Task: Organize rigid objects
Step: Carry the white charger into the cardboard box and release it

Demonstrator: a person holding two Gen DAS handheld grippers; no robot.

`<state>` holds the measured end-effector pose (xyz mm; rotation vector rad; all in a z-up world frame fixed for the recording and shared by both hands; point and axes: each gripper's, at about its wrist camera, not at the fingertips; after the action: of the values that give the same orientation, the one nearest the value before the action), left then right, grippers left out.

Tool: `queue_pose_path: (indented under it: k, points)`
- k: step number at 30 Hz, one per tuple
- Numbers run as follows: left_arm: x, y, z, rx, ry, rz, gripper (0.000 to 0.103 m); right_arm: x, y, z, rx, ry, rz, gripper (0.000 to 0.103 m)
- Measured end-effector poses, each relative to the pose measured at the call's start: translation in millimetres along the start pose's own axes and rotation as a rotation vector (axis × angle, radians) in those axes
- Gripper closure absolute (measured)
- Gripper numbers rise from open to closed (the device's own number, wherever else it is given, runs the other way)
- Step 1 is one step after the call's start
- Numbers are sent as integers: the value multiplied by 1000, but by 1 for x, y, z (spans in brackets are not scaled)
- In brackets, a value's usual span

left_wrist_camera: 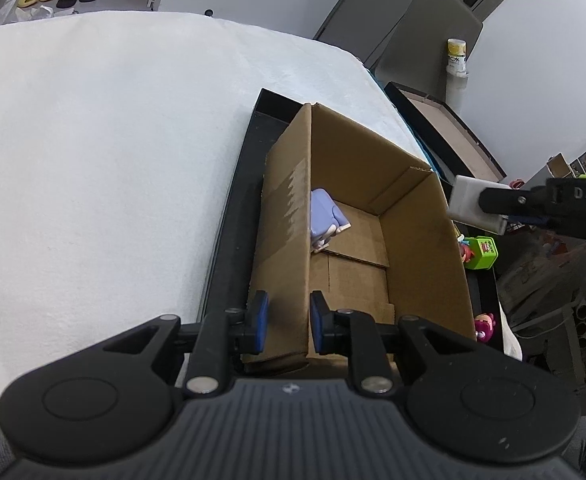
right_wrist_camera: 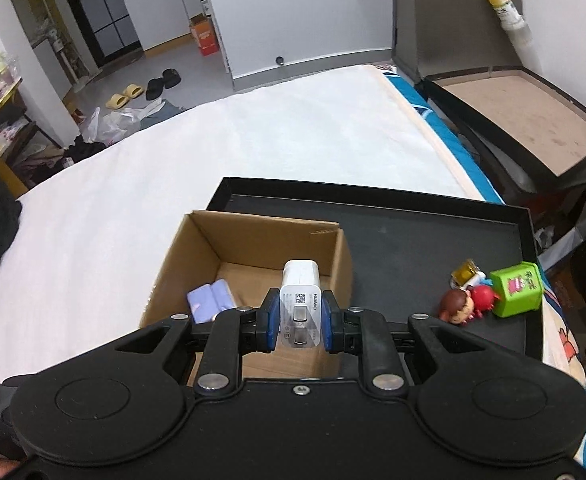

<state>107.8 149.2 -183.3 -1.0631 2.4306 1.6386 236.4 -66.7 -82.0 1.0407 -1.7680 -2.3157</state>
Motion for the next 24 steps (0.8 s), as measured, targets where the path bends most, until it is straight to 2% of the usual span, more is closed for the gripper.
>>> queue_pose_path:
  k: [7, 13, 19, 24]
  points:
    - [0, 0, 2, 11, 2, 0, 82, -9, -17, 19, 1, 16, 21, 82]
    - [-1, 0, 3, 20, -4, 2, 82, -13, -33, 30, 36, 36, 43, 82]
    - [-2, -2, 6, 33, 12, 12, 82, -19, -42, 40, 46, 19, 32, 81]
    - [-1, -3, 2, 23, -5, 9, 82, -24, -28, 39, 56, 26, -23, 49]
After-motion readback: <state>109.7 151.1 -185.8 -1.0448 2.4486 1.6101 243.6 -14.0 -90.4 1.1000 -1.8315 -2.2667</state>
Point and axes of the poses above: each gripper's, at about its wrist camera, not at the fingertips, and y roughly against the way its jaws point, z to its left, x to its underside, and after that the axes turned 6 degrees about z, right-handed
